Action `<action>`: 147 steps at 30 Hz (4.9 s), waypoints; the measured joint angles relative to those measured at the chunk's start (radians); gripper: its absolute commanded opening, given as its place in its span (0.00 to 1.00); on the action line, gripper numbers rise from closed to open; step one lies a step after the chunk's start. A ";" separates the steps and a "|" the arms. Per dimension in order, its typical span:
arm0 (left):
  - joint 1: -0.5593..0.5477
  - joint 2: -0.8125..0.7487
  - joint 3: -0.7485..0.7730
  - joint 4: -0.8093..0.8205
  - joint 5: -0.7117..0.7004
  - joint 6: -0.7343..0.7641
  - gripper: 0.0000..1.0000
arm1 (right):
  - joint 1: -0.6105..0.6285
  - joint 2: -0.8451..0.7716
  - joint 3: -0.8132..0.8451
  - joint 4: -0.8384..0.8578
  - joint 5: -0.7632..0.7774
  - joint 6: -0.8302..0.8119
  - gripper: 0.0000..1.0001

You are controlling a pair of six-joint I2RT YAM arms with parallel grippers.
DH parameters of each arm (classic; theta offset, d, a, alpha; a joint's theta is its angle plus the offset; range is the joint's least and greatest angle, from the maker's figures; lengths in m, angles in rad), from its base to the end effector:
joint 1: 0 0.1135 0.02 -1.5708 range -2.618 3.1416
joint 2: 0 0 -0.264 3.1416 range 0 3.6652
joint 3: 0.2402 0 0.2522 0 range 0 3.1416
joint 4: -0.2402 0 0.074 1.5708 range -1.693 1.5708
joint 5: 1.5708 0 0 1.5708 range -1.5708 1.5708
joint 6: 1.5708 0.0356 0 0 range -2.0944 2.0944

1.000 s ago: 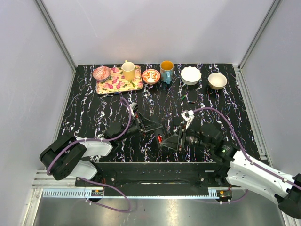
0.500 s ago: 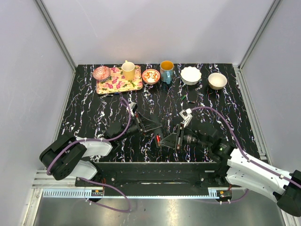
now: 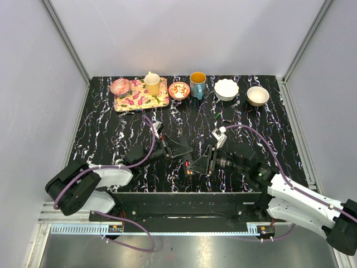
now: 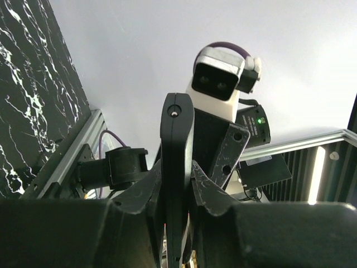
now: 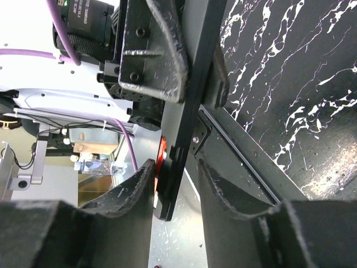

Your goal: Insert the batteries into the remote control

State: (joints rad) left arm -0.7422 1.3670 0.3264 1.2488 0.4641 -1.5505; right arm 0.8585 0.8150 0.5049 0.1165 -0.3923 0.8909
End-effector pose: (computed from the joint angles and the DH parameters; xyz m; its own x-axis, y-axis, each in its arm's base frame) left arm 0.1703 -0.1779 0.2129 -0.9239 -0.3658 -0.1124 0.1711 -0.1323 -0.9763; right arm 0.1174 0.1568 0.2674 -0.8136 0.1573 -0.5598 -0.4961 0.3144 0.8094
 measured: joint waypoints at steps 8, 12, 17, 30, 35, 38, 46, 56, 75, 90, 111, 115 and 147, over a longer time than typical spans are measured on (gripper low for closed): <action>-0.010 -0.012 0.000 0.002 0.012 -0.002 0.00 | -0.009 0.023 0.008 0.016 0.004 0.009 0.36; -0.010 -0.013 0.000 -0.001 0.011 0.006 0.00 | -0.009 0.031 0.015 0.030 -0.015 0.014 0.16; -0.007 -0.039 0.000 -0.007 0.011 0.044 0.00 | -0.012 0.044 0.019 0.029 -0.022 0.042 0.00; -0.013 -0.085 0.000 -0.095 0.012 0.075 0.00 | -0.015 0.068 0.046 0.013 -0.018 0.032 0.62; -0.013 -0.086 0.000 -0.107 0.012 0.075 0.00 | -0.015 0.096 0.058 0.006 -0.019 0.025 0.66; -0.013 -0.092 0.000 -0.122 0.011 0.076 0.00 | -0.015 0.095 0.059 0.003 -0.014 0.020 0.71; 0.066 -0.154 -0.036 -0.172 0.015 0.085 0.00 | -0.048 0.002 0.217 -0.267 0.110 -0.122 0.79; 0.142 -0.412 -0.053 -0.395 -0.002 0.210 0.00 | -0.125 0.137 0.472 -0.620 0.613 -0.275 0.72; 0.158 -0.561 -0.222 -0.446 -0.016 0.233 0.00 | -0.238 0.898 0.748 -0.730 0.703 -0.461 0.66; 0.166 -0.567 -0.243 -0.445 -0.015 0.233 0.00 | -0.276 1.010 0.746 -0.679 0.560 -0.524 0.67; 0.168 -0.519 -0.243 -0.440 -0.014 0.234 0.00 | -0.308 1.040 0.676 -0.637 0.526 -0.547 0.60; 0.168 -0.513 -0.243 -0.438 -0.014 0.234 0.00 | -0.310 1.041 0.676 -0.636 0.526 -0.553 0.53; 0.168 -0.225 -0.130 -0.294 -0.019 0.221 0.00 | -0.317 0.629 0.620 -0.776 0.486 -0.532 0.20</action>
State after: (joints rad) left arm -0.5739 1.1423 0.1967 0.9546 0.4446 -1.3293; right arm 0.5411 1.4437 1.1252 -0.6598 0.0937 0.3588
